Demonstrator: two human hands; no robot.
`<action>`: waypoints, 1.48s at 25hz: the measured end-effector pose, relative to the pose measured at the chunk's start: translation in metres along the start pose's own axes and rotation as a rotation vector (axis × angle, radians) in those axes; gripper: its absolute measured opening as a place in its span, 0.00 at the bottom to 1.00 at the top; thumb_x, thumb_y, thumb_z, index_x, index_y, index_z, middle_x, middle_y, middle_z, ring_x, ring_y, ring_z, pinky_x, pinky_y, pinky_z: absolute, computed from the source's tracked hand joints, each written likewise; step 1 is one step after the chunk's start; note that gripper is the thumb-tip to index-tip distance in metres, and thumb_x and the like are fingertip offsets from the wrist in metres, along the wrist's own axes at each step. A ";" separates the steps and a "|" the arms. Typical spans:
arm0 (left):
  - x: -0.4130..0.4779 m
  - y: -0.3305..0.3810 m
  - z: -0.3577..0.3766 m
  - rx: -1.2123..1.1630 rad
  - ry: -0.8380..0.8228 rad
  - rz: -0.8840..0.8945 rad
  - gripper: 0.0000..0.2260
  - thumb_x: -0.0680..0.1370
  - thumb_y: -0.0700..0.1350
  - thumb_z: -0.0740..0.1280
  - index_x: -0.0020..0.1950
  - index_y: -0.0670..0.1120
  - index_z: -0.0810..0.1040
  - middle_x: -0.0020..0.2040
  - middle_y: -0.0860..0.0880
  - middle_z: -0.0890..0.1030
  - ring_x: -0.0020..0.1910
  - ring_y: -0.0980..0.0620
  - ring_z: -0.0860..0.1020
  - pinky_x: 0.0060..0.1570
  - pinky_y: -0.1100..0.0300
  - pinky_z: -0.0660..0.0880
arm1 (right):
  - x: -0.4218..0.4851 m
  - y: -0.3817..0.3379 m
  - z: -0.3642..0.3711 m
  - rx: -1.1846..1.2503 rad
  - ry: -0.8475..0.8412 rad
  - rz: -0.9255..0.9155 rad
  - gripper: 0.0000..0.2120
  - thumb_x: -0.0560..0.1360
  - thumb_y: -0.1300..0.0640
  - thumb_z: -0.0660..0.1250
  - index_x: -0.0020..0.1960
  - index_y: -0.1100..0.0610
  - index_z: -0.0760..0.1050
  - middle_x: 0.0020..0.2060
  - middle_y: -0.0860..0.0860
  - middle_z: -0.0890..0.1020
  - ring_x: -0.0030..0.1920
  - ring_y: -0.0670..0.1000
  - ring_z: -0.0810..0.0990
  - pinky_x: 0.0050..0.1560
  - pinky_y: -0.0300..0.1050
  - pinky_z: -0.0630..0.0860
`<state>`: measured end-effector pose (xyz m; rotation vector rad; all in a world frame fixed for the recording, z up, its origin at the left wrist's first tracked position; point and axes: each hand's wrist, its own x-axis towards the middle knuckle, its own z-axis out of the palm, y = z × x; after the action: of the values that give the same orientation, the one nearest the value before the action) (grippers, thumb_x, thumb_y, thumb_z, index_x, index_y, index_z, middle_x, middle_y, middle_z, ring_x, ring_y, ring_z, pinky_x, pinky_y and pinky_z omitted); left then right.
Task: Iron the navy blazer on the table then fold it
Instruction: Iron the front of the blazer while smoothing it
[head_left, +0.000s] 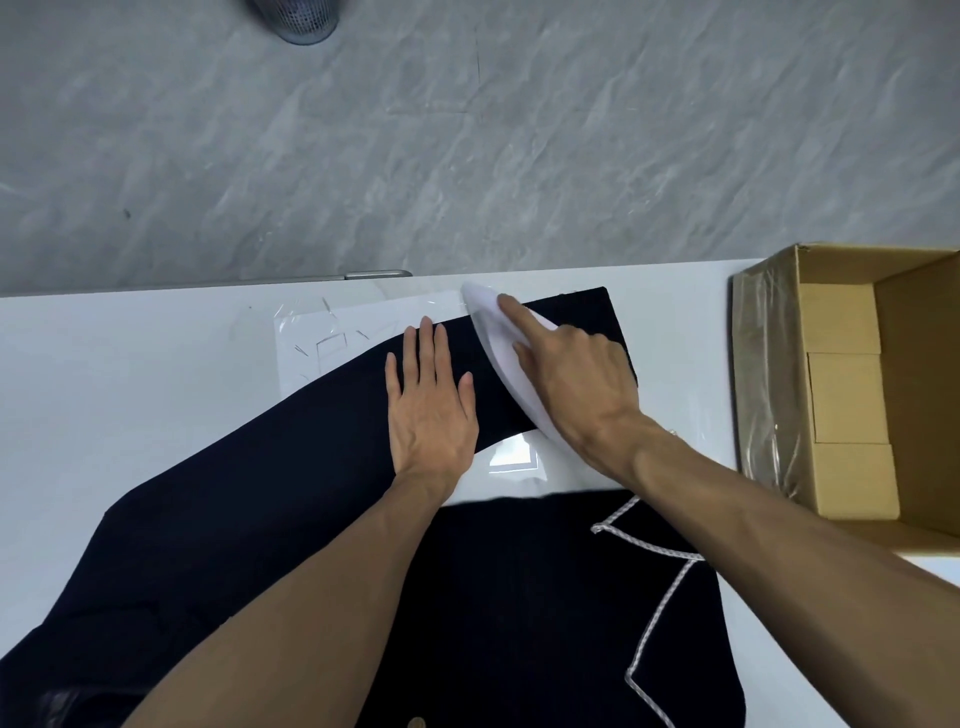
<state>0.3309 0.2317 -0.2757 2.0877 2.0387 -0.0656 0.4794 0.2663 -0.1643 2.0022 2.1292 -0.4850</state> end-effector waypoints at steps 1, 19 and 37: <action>0.000 0.000 0.000 0.002 -0.005 -0.003 0.27 0.85 0.53 0.44 0.81 0.42 0.46 0.82 0.45 0.46 0.81 0.47 0.44 0.79 0.47 0.44 | 0.001 0.005 0.000 -0.004 0.003 0.017 0.27 0.82 0.55 0.51 0.78 0.41 0.49 0.35 0.55 0.72 0.33 0.58 0.70 0.36 0.49 0.66; 0.001 0.002 -0.003 -0.001 -0.030 -0.020 0.30 0.84 0.58 0.43 0.81 0.43 0.46 0.82 0.45 0.48 0.81 0.47 0.47 0.79 0.47 0.44 | -0.002 0.076 -0.006 0.171 0.154 0.300 0.22 0.83 0.49 0.52 0.77 0.42 0.56 0.35 0.57 0.73 0.37 0.60 0.69 0.41 0.51 0.64; 0.002 -0.010 -0.013 -0.274 -0.021 -0.009 0.28 0.85 0.52 0.53 0.80 0.41 0.50 0.82 0.45 0.46 0.80 0.50 0.43 0.78 0.56 0.38 | -0.033 0.025 0.017 0.018 0.104 0.169 0.28 0.81 0.60 0.54 0.77 0.41 0.52 0.30 0.53 0.70 0.32 0.58 0.70 0.37 0.48 0.65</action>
<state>0.3196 0.2363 -0.2650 1.9010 1.9217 0.1797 0.5052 0.2303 -0.1716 2.2391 1.9949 -0.3819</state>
